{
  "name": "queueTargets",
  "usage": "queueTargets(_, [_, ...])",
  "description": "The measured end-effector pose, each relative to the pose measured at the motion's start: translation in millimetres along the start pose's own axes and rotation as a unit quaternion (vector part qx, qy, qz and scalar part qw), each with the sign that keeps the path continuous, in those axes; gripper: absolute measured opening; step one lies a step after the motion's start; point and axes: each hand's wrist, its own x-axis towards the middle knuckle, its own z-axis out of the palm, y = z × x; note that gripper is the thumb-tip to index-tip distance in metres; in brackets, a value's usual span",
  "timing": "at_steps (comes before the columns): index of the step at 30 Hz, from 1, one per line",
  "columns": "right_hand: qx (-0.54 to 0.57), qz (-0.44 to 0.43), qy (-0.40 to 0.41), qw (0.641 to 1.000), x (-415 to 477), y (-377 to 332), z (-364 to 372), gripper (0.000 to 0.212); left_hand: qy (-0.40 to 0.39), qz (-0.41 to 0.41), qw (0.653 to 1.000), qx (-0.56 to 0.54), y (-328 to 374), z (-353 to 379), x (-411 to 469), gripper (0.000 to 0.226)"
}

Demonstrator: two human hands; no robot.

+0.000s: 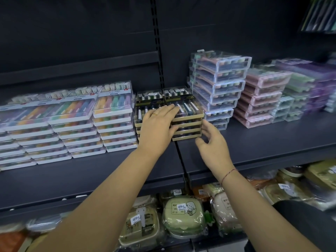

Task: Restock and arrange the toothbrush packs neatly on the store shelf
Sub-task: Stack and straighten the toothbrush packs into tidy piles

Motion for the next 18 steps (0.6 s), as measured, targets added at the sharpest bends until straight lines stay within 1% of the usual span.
queueTargets(2, [-0.038,0.002,-0.007,0.999,-1,0,0,0.057,0.004,-0.002,1.0,0.016,0,2,0,0.061])
queueTargets(4, [-0.108,-0.001,0.002,0.994,-3,1,3,0.048,-0.009,-0.008,1.0,0.024,1,1,0,0.066])
queueTargets(5, [-0.125,0.001,0.01,0.992,-3,1,4,0.044,-0.019,-0.009,0.999,0.027,0,1,0,0.069])
queueTargets(7, [-0.115,0.01,0.016,0.993,-1,0,4,0.04,-0.028,-0.006,0.999,0.044,-1,1,-1,0.075])
queueTargets(12, [-0.041,0.046,0.0,0.998,8,-1,-8,0.044,-0.028,-0.012,0.998,0.061,1,4,-3,0.078])
queueTargets(15, [-0.044,0.031,0.005,0.999,4,-3,-6,0.046,-0.028,-0.013,0.998,0.058,1,4,-2,0.076])
queueTargets(18, [-0.027,0.003,0.032,0.999,0,-4,-3,0.053,-0.03,-0.021,0.998,0.053,1,3,0,0.07])
